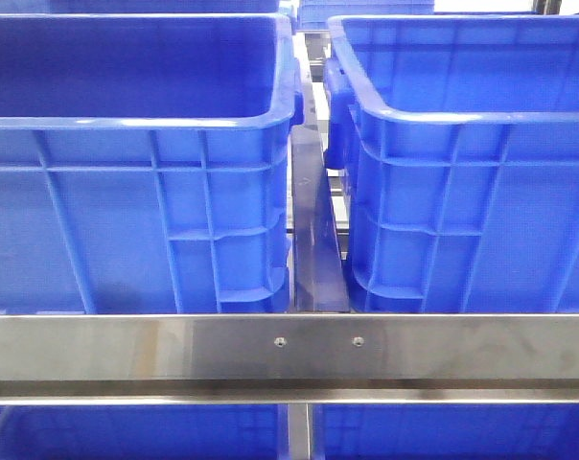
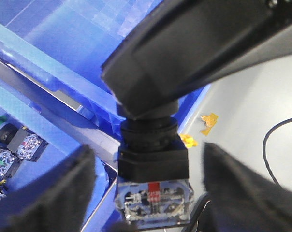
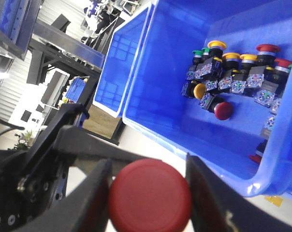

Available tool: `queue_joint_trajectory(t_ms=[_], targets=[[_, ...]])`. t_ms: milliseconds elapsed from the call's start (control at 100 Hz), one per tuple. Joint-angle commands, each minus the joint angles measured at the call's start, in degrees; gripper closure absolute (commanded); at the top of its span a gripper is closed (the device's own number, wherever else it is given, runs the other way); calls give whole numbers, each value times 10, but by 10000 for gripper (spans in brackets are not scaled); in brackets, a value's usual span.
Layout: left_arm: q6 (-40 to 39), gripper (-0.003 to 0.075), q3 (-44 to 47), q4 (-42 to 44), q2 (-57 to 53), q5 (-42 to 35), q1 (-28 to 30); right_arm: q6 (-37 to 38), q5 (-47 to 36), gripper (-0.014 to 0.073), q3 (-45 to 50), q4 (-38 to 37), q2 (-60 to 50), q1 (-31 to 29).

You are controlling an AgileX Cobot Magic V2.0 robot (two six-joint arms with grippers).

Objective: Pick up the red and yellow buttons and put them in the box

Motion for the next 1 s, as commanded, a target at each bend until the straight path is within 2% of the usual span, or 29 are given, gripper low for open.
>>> queue_joint_trajectory(t_ms=[0, 230, 490, 760, 990], targets=[[-5, 221, -17, -3, -20, -29, -4, -19, 1, 421, -21, 39, -11, 1], [-12, 223, -17, -3, -20, -28, -2, -61, -59, 421, -32, 40, -11, -12], [-32, 225, -16, -2, -20, -29, 48, -76, -62, 421, -56, 40, -12, -73], [-32, 225, -5, -2, -33, -35, 147, -81, -58, 421, -56, 31, -12, -126], [-36, 225, 71, -2, -96, -83, 252, -85, -66, 421, -56, 24, -12, -131]])
